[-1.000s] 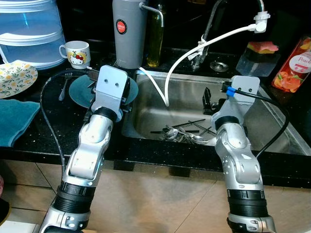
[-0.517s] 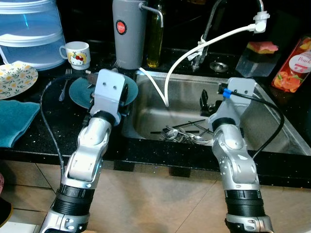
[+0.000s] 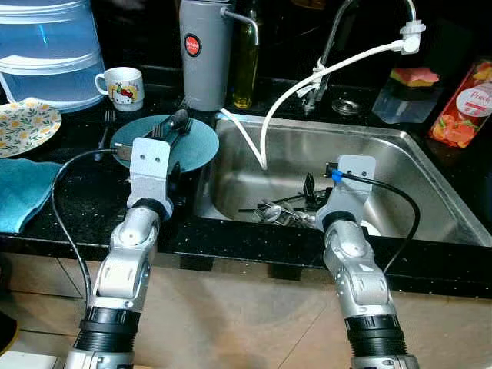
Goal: Kitchen organization
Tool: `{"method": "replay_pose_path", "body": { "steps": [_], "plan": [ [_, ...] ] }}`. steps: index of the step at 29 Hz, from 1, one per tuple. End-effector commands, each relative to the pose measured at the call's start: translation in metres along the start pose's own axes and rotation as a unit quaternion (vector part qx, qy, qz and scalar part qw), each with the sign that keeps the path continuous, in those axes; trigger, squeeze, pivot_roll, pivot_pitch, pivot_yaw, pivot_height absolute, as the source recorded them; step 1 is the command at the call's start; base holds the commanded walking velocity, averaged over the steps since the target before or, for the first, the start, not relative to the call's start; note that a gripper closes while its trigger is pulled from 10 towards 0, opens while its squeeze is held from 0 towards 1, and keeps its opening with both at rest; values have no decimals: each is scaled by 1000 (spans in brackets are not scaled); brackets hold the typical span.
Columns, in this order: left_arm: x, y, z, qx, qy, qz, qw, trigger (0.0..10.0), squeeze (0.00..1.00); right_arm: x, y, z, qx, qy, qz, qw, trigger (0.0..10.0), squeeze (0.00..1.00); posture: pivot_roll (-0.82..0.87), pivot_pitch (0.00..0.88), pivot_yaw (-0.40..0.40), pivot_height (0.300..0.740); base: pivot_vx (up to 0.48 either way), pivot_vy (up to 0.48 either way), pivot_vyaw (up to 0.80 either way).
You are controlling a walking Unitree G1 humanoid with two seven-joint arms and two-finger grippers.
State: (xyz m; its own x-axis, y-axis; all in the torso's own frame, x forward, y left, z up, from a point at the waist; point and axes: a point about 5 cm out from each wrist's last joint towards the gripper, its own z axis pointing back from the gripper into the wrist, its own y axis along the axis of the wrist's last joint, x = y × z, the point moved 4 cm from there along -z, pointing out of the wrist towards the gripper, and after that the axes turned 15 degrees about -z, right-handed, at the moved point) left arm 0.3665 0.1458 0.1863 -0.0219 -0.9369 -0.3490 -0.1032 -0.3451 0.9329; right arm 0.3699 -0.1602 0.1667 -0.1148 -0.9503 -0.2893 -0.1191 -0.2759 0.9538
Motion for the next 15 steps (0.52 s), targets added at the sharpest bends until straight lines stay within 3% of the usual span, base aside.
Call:
{"method": "replay_pose_path", "body": {
  "steps": [1, 6, 15],
  "plan": [
    [6, -12, 1, -26, -13, 7, 1000, 10000, 0, 8, -15, 2, -27, -14, -2, 1000, 10000, 0, 221, 0, -33, 740, 0, 0, 0],
    [9, 1, 0, 3, -17, -12, 1000, 10000, 0, 8, -13, 0, -21, -13, -1, 1000, 10000, 0, 227, 0, -33, 740, 0, 0, 0],
    [5, -7, 0, -14, -11, 0, 1000, 10000, 0, 5, -11, -1, -15, -8, -3, 1000, 10000, 0, 226, 0, -32, 740, 0, 0, 0]
  ]
}}
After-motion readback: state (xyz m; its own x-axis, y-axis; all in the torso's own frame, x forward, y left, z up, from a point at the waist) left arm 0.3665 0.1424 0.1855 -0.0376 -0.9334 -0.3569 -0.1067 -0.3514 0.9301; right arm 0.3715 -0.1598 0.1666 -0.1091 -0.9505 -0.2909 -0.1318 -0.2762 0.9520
